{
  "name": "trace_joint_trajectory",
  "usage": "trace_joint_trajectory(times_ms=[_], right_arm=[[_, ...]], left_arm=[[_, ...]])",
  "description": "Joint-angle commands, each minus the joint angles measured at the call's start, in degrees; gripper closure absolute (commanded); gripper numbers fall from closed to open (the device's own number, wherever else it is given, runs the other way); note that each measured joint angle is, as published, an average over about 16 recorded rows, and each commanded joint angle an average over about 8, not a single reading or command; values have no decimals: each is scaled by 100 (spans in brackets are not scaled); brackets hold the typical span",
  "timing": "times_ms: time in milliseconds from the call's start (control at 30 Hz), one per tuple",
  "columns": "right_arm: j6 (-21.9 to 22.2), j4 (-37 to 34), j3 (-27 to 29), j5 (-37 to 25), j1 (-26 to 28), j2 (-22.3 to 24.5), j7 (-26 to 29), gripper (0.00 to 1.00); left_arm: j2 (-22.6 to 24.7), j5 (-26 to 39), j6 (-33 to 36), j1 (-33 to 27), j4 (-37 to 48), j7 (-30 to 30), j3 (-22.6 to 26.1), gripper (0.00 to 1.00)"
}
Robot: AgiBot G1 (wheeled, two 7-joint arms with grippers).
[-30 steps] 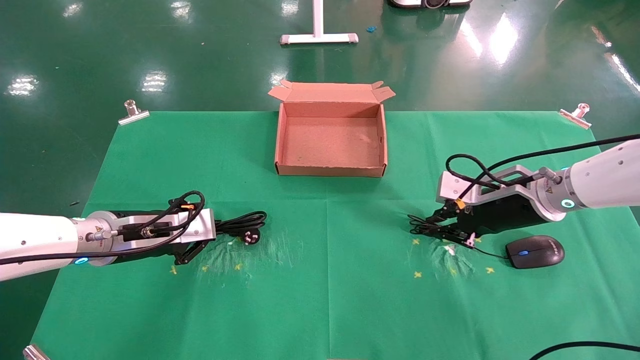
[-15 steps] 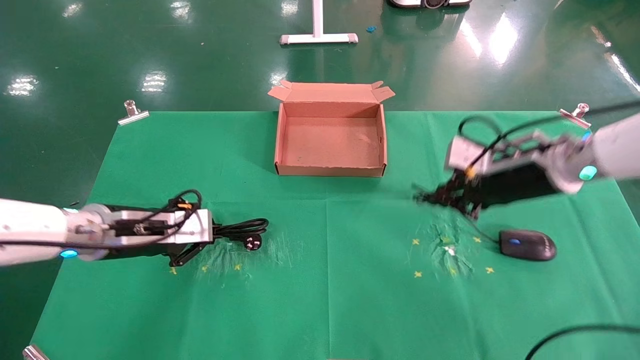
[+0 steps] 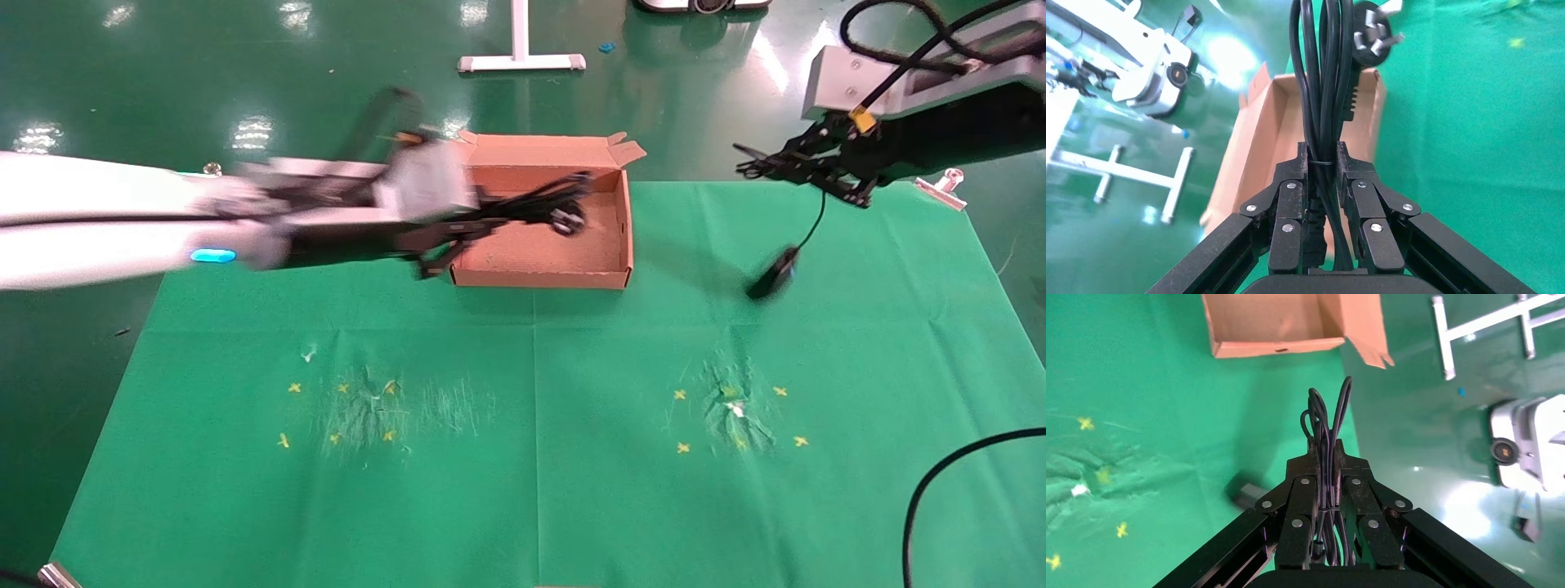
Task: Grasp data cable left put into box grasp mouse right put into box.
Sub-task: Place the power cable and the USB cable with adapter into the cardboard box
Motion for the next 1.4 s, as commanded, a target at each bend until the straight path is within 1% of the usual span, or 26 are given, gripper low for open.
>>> trace_joint_trajectory(times_ms=[33, 133, 233, 333, 400, 533, 567, 800, 833, 1067, 1167, 1300, 1400], right_arm=[[-65, 391, -2, -45, 13, 113, 235, 100], [-216, 1103, -7, -144, 2, 295, 704, 100], [-371, 1806, -15, -264, 4, 463, 1176, 100], [-504, 2409, -14, -371, 13, 596, 1601, 100], [-560, 2708, -13, -428, 17, 658, 1818, 100], [-603, 3021, -26, -500, 39, 715, 2058, 100], [-601, 3048, -31, -509, 48, 718, 2077, 100], [-487, 3062, -52, -501, 96, 690, 2004, 100], [-462, 3059, -49, -492, 93, 686, 1986, 100], [-287, 3005, -40, -431, 14, 653, 1824, 100], [-199, 2932, -65, -433, -31, 587, 1701, 100], [-43, 2729, -116, -415, -74, 367, 1470, 100], [121, 2450, -158, -339, -100, 81, 1198, 100]], left_arm=[[375, 384, -365, 39, 7, -51, 143, 100], [973, 1439, -966, 184, 219, -390, 396, 100], [1360, 2362, -1515, 283, 417, -806, 661, 100], [1518, 3050, -2005, 313, 549, -1243, 1027, 100], [1539, 3382, -2281, 301, 625, -1556, 1318, 100], [1542, 3875, -2577, 221, 805, -2233, 1857, 100], [1539, 3979, -2597, 200, 839, -2398, 1974, 95], [1516, 4544, -2526, 52, 891, -3356, 2657, 7], [1514, 4587, -2514, 26, 888, -3463, 2732, 0], [1493, 4732, -2490, -160, 894, -4065, 3196, 0], [1472, 4661, -2461, -245, 924, -4301, 3324, 0], [1316, 4371, -2361, -416, 996, -4602, 3310, 0], [1011, 4145, -2299, -588, 1094, -4792, 3142, 0]])
